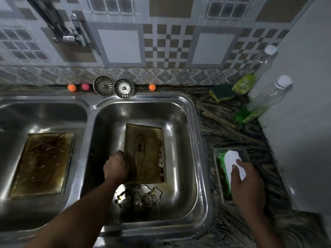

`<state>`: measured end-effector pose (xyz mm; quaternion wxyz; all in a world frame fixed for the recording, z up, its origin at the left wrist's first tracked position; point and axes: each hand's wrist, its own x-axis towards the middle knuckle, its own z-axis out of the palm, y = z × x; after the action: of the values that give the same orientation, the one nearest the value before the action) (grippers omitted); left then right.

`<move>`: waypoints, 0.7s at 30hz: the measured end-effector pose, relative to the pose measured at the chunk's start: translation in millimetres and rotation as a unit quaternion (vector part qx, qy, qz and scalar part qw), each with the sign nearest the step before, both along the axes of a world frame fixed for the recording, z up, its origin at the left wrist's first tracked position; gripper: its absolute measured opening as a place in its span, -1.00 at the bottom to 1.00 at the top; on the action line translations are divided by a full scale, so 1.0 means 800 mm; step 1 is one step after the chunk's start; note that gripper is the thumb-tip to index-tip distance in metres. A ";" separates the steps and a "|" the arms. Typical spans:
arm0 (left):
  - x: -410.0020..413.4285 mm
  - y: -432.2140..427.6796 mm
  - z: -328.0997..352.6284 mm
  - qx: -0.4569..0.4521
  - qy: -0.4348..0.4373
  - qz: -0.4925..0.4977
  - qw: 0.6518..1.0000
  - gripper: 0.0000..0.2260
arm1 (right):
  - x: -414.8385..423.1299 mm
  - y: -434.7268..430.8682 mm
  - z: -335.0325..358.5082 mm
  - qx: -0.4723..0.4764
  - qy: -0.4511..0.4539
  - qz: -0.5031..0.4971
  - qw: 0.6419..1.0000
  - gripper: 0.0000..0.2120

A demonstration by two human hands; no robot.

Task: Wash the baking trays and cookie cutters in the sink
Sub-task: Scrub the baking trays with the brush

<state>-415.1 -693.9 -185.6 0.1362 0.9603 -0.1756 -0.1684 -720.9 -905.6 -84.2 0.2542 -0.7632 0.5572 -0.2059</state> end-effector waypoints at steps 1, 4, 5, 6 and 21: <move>-0.004 0.000 0.005 -0.009 0.003 -0.003 1.000 -0.81 | -0.001 0.000 0.000 -0.002 0.000 0.000 1.000 -0.78; -0.012 0.004 0.013 -0.054 0.021 0.024 0.998 -0.85 | 0.001 0.001 0.000 0.002 -0.001 -0.002 1.000 -0.77; -0.014 0.006 0.017 -0.064 0.024 0.037 0.997 -0.83 | 0.001 0.001 0.001 0.003 -0.003 -0.003 1.000 -0.77; -0.016 0.005 0.020 -0.075 0.025 0.046 0.996 -0.80 | 0.001 0.002 0.002 0.004 -0.003 -0.004 1.000 -0.77; -0.014 -0.005 0.098 -0.261 0.067 -0.033 0.963 -0.61 | -0.006 0.013 0.022 -0.039 -0.090 -0.012 0.995 -0.75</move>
<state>-426.6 -697.8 -106.9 0.3876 0.8718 -0.2356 -0.1851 -725.9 -895.4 -66.7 0.2707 -0.7444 0.5324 -0.2984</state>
